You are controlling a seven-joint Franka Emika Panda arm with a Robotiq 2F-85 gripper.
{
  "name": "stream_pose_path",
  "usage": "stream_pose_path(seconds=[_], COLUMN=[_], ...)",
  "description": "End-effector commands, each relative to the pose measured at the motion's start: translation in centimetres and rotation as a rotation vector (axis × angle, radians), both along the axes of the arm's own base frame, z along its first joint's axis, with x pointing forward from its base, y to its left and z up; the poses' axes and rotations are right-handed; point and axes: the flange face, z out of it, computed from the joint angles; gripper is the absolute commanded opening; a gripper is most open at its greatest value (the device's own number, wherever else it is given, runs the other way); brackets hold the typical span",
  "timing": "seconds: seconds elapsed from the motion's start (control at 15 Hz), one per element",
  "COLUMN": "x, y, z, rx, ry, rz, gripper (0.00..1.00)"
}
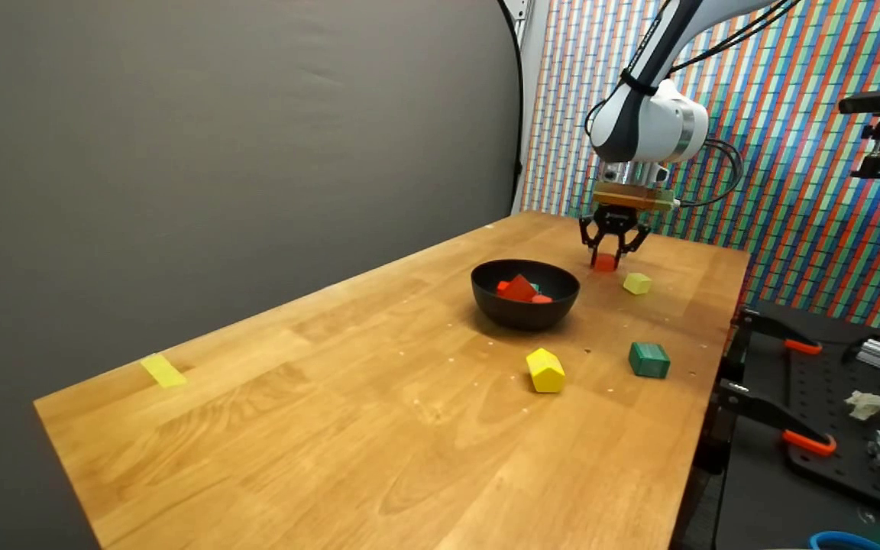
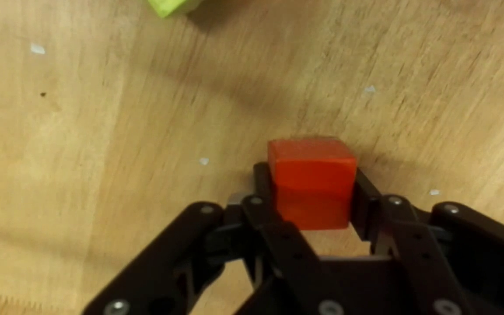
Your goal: Pick up all the blocks from the table and put them in the black bowl.
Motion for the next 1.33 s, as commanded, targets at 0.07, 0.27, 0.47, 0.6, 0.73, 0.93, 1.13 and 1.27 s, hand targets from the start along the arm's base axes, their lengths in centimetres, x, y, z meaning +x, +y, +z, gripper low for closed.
stream_pose_path(seconds=[0.07, 0.27, 0.47, 0.6, 0.73, 0.93, 1.13, 1.27], x=[1.4, 2.0, 3.1, 3.7, 4.6, 5.5, 5.8, 5.7], y=[1.0, 4.7, 10.1, 14.9, 19.6, 24.7, 26.1, 25.3], z=[3.0, 8.1, 12.1, 14.2, 14.5, 12.5, 9.5, 8.6], rx=[-0.024, -0.031, -0.079, -0.096, -0.069, 0.008, -0.003, -0.009], ry=[-0.056, -0.102, -0.176, -0.207, -0.188, -0.137, -0.090, -0.068], rz=[0.008, 0.146, 0.318, 0.435, 0.526, 0.598, 0.624, 0.627], gripper=[0.18, 0.18, 0.18, 0.18, 0.18, 0.18, 0.46, 0.71])
